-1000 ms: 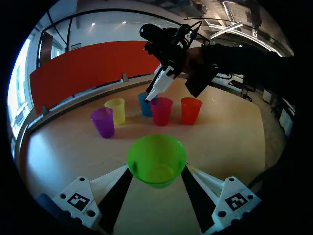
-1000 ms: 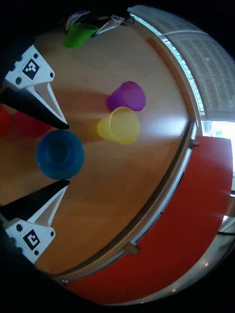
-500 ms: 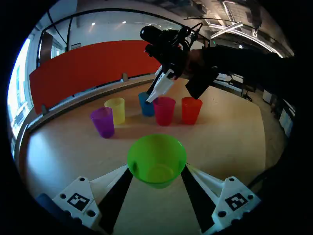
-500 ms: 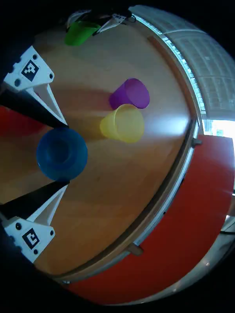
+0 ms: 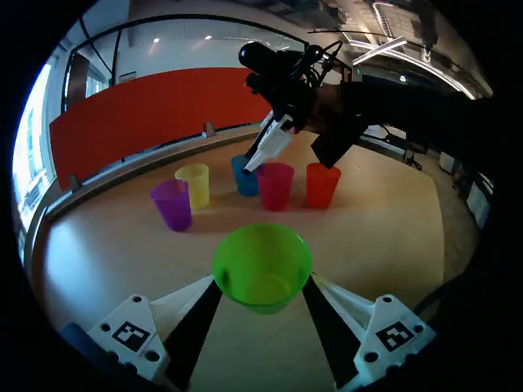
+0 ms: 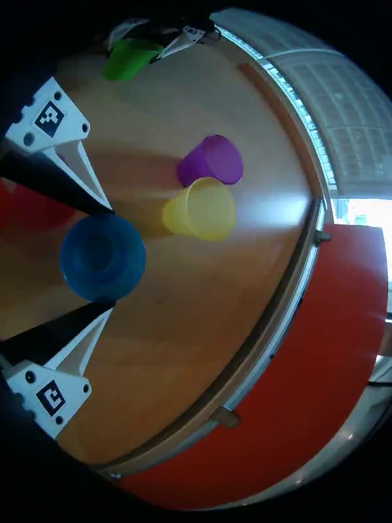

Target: Pour water

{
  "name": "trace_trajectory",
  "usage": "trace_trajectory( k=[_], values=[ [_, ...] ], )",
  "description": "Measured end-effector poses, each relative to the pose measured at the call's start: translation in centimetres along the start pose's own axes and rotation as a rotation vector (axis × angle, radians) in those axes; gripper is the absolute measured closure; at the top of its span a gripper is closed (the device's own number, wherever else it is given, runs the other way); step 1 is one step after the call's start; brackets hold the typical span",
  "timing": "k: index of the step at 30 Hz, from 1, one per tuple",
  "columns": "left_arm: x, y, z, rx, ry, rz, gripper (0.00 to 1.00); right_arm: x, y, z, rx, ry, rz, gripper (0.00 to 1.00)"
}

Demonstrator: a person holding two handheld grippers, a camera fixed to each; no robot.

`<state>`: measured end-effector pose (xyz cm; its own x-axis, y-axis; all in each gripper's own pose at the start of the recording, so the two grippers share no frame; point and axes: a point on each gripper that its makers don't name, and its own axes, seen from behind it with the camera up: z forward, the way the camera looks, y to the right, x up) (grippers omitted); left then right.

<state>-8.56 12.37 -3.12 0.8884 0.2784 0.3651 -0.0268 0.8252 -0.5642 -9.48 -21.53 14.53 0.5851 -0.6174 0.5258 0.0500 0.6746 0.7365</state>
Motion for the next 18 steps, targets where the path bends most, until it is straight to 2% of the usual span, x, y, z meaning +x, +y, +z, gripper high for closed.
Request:
trace_trajectory(
  k=[9, 18],
  values=[
    [0.0, -0.2, 0.1, 0.006, 0.004, -0.007, 0.17, 1.2, -0.3, -0.3, 0.004, 0.042, 0.011, 0.06],
    [0.2, -0.9, -0.1, 0.017, 0.015, -0.021, 0.17, 2.5, -0.9, -2.2, -0.004, 0.123, 0.011, 0.06]
  ],
)
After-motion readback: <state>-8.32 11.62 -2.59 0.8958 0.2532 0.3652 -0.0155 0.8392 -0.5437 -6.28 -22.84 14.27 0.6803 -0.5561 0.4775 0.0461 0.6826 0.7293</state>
